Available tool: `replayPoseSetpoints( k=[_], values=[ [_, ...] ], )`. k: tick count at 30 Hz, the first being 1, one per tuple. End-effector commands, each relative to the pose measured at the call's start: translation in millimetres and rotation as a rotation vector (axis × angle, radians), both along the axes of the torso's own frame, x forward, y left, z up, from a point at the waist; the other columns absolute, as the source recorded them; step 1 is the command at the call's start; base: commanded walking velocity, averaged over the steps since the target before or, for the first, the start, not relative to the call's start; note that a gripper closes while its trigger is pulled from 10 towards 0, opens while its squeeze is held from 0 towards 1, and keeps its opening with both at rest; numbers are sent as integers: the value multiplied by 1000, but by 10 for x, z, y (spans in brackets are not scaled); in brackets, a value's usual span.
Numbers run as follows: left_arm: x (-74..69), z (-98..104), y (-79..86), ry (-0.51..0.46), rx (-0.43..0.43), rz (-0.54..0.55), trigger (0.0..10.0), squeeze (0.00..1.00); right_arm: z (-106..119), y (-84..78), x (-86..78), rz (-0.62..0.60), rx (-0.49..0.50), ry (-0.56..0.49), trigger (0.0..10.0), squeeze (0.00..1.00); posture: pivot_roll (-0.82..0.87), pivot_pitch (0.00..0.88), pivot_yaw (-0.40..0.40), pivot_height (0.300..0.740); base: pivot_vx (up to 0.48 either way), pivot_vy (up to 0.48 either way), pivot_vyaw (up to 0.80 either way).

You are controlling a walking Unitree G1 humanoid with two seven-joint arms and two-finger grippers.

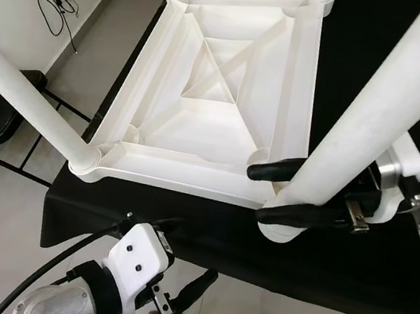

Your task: Building children table

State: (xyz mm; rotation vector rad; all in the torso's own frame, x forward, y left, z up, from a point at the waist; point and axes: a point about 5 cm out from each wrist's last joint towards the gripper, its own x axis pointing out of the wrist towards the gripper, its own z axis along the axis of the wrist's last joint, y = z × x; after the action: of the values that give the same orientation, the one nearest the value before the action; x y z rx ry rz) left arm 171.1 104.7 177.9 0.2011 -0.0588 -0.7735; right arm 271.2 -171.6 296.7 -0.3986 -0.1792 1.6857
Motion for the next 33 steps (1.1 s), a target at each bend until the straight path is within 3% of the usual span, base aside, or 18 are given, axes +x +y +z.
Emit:
replayPoseSetpoints(
  k=[1, 9, 21, 33],
  values=[
    [-11, -72, 17, 31, 14, 7, 10000, 0, -152, -38, 50, -43, -54, 57, 10000, 0, -18, 344, 183, 740, 0, 0, 0],
    [-17, -71, 6, 34, 8, 4, 10000, 0, -99, -82, 136, -74, -1, 67, 10000, 0, -20, 343, 179, 740, 0, 0, 0],
    [-27, -60, -9, 29, 6, 4, 10000, 0, -184, -39, 174, -75, -48, 60, 10000, 0, -23, 338, 173, 740, 0, 0, 0],
    [-35, -44, -18, 26, 3, 3, 10000, 0, -180, -136, 154, -50, -102, 106, 10000, 0, -24, 341, 170, 740, 0, 0, 0]
  ],
)
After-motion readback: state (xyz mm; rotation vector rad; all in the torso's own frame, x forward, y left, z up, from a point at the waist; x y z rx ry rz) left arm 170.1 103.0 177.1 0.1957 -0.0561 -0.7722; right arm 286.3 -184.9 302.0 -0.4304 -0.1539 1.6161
